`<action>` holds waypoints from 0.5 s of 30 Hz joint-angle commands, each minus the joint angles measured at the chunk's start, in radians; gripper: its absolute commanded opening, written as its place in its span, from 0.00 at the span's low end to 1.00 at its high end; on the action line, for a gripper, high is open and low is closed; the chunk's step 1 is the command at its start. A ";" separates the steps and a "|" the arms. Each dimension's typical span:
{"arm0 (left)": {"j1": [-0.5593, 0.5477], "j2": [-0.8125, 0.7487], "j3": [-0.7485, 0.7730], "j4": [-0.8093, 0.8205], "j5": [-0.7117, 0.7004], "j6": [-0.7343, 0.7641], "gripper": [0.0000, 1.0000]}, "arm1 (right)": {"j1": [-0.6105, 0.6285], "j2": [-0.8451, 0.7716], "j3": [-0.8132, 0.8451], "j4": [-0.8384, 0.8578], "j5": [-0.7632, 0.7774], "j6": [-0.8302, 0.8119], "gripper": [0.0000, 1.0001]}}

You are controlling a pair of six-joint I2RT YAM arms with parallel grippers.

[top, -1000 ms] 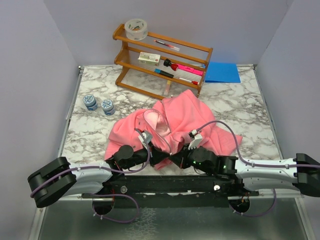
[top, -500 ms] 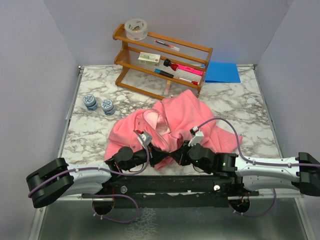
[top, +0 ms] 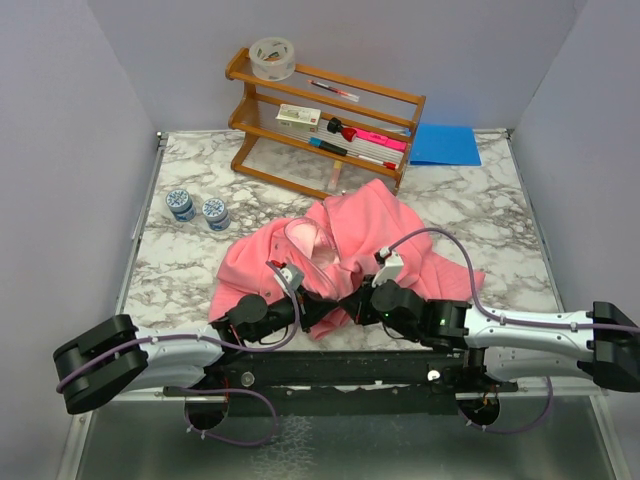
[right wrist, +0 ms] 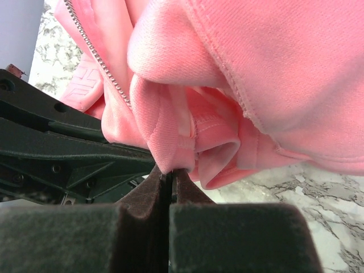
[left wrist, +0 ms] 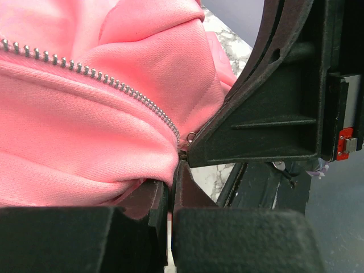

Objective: Zip up the jacket
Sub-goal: Insert the zipper into the jacket.

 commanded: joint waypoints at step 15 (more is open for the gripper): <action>-0.038 0.041 -0.017 -0.113 0.055 -0.006 0.00 | -0.039 -0.017 0.113 0.173 0.105 0.045 0.00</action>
